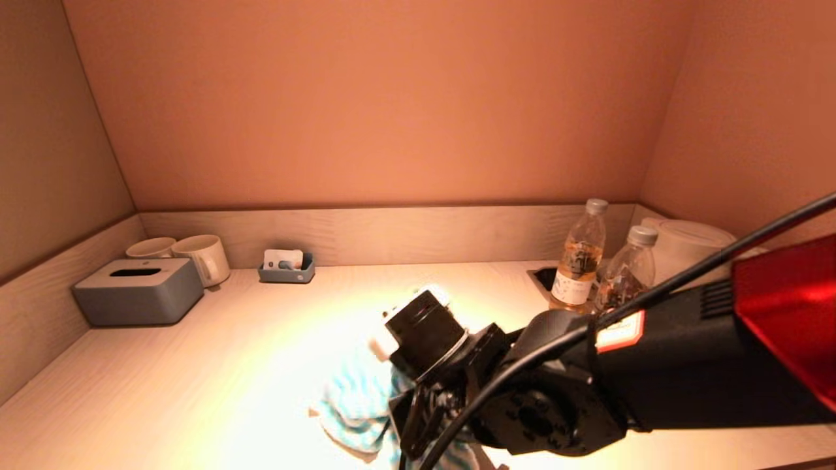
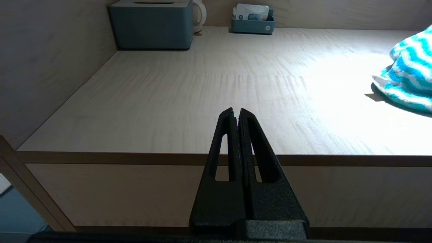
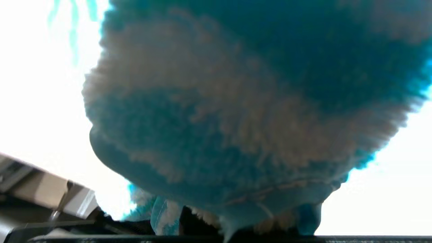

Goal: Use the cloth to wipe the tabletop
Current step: Sweep the stains on the table

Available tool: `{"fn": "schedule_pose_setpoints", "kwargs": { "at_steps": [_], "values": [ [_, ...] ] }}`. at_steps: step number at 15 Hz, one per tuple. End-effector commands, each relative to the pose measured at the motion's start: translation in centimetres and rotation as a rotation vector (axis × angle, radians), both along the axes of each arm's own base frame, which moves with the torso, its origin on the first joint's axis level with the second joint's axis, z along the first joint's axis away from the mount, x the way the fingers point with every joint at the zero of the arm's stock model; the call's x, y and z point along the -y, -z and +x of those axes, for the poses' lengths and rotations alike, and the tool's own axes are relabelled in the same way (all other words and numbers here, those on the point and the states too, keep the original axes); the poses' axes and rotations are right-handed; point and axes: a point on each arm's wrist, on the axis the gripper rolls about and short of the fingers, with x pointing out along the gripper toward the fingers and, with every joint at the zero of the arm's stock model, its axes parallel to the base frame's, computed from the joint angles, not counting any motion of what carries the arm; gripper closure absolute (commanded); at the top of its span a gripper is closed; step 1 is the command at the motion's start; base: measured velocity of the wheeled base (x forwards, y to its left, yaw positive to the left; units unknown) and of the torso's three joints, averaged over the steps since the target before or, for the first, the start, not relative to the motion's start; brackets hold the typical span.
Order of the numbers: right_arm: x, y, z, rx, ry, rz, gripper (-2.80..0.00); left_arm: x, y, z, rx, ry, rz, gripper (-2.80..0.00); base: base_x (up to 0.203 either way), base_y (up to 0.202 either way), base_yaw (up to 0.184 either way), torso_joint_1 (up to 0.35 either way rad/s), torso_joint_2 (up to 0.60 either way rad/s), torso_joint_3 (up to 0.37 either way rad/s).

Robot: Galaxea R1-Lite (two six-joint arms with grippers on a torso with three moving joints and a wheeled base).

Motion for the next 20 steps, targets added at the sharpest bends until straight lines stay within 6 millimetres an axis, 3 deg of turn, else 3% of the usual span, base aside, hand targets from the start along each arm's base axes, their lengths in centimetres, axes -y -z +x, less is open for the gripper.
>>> {"fn": "schedule_pose_setpoints", "kwargs": {
  "at_steps": [1,5,9,11,20],
  "values": [
    [2.0,-1.0,2.8,0.028,0.095,0.030,0.00,0.0,0.0,0.0,0.001,0.000,-0.001,0.00,0.000,0.000,0.000,0.000,0.00,0.000],
    [3.0,1.8,10.8,0.020,0.245,0.024,0.00,0.0,0.0,0.0,0.001,0.000,-0.001,0.00,0.000,0.000,0.000,0.000,0.00,0.000],
    [2.5,4.3,14.8,0.022,0.290,0.028,0.00,0.0,0.0,0.0,0.001,0.000,-0.001,0.00,0.000,0.000,0.000,0.000,0.00,0.000],
    [1.6,4.7,15.0,0.025,0.278,0.033,0.00,0.0,0.0,0.0,0.001,0.000,-0.001,0.00,0.000,0.000,0.000,0.000,0.00,0.000],
    [-5.6,3.2,10.0,0.058,0.079,0.075,0.00,0.0,0.0,0.0,0.001,0.000,-0.001,0.00,0.000,0.000,0.000,0.000,0.00,0.000]
  ]
}}
